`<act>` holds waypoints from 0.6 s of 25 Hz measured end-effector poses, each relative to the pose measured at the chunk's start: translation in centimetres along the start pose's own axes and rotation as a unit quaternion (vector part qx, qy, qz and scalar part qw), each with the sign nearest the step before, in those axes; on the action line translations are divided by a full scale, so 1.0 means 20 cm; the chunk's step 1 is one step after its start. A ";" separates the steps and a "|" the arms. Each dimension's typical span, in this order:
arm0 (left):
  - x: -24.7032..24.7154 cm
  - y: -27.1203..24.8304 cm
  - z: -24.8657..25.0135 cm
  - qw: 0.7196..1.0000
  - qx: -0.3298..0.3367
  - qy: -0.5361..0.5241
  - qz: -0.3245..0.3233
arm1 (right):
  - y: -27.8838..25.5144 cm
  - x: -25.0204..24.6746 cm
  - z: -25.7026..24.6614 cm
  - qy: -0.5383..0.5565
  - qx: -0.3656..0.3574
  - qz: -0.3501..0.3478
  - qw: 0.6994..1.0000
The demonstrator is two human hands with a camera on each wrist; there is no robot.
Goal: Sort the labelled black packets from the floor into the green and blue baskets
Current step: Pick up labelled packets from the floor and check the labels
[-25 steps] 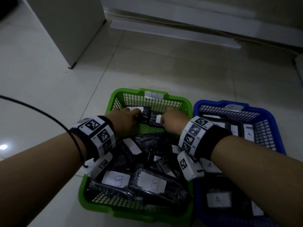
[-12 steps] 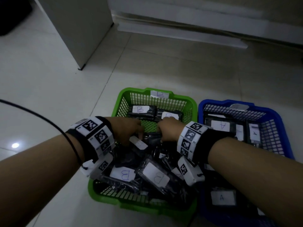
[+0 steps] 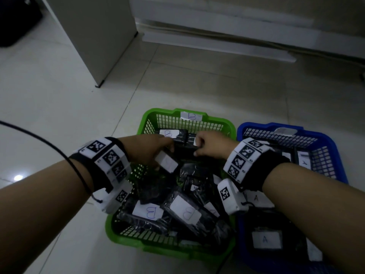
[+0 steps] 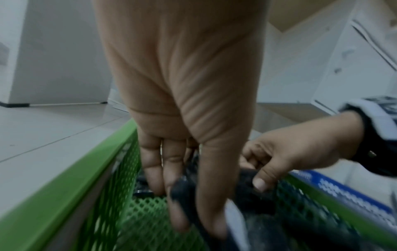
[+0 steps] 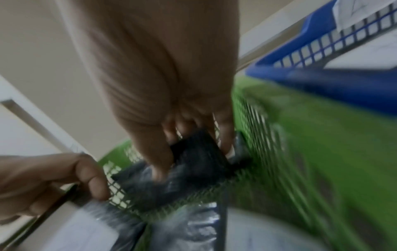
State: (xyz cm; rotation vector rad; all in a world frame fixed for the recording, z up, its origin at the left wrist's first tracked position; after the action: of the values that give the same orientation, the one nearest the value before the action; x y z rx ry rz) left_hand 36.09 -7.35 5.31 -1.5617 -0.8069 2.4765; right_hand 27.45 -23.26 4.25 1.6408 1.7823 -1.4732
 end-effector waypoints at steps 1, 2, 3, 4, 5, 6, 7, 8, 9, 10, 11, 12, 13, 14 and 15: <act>-0.03 0.00 -0.02 0.999 -0.014 -0.010 0.036 | -0.01 -0.05 0.00 0.008 -0.004 0.052 0.999; -0.06 0.01 -0.04 0.996 -0.030 -0.022 0.079 | -0.02 -0.09 0.01 -0.012 -0.012 0.098 0.995; -0.09 0.01 -0.07 0.991 -0.050 -0.036 0.123 | -0.03 -0.11 0.01 -0.062 -0.027 0.134 0.989; -0.11 0.02 -0.09 0.983 -0.071 -0.051 0.163 | -0.03 -0.12 0.01 -0.123 -0.043 0.157 0.979; -0.12 0.03 -0.10 0.974 -0.092 -0.064 0.196 | -0.03 -0.11 0.01 -0.180 -0.054 0.161 0.969; -0.12 0.04 -0.11 0.967 -0.110 -0.071 0.220 | -0.03 -0.09 0.01 -0.220 -0.059 0.147 0.962; -0.12 0.06 -0.11 0.963 -0.122 -0.072 0.231 | -0.02 -0.07 0.01 -0.239 -0.057 0.120 0.962; -0.12 0.08 -0.11 0.961 -0.130 -0.069 0.234 | -0.02 -0.06 0.02 -0.243 -0.051 0.091 0.964; -0.11 0.10 -0.10 0.962 -0.135 -0.061 0.230 | -0.02 -0.06 0.02 -0.244 -0.045 0.069 0.966; -0.11 0.12 -0.10 0.964 -0.139 -0.046 0.222 | -0.01 -0.06 0.01 -0.250 -0.041 0.055 0.966; -0.11 0.13 -0.10 0.967 -0.143 -0.016 0.210 | -0.01 -0.06 0.01 -0.255 -0.039 0.047 0.965; -0.11 0.14 -0.09 0.968 -0.148 0.030 0.198 | -0.01 -0.06 0.01 -0.258 -0.037 0.042 0.964; -0.11 0.15 -0.09 0.966 -0.153 0.086 0.189 | -0.01 -0.05 0.01 -0.259 -0.035 0.036 0.965; -0.10 0.15 -0.10 0.961 -0.157 0.138 0.184 | -0.02 -0.05 0.01 -0.260 -0.032 0.029 0.965; -0.09 0.16 -0.10 0.955 -0.161 0.174 0.181 | -0.02 -0.04 0.00 -0.264 -0.030 0.021 0.964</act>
State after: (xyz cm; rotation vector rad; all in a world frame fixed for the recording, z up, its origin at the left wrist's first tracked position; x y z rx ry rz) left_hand 39.22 -9.98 4.68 -2.3682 -0.9711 2.2538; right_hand 27.33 -23.72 5.06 1.1049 1.4636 -1.6252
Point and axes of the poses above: each hand's wrist, its own y-axis towards the middle knuckle, its own x-axis out of the palm, z = x × y, the point moved 4 cm from there along y, towards the middle knuckle, and after that the axes turned 1 degree about z, right-handed, at the moved point
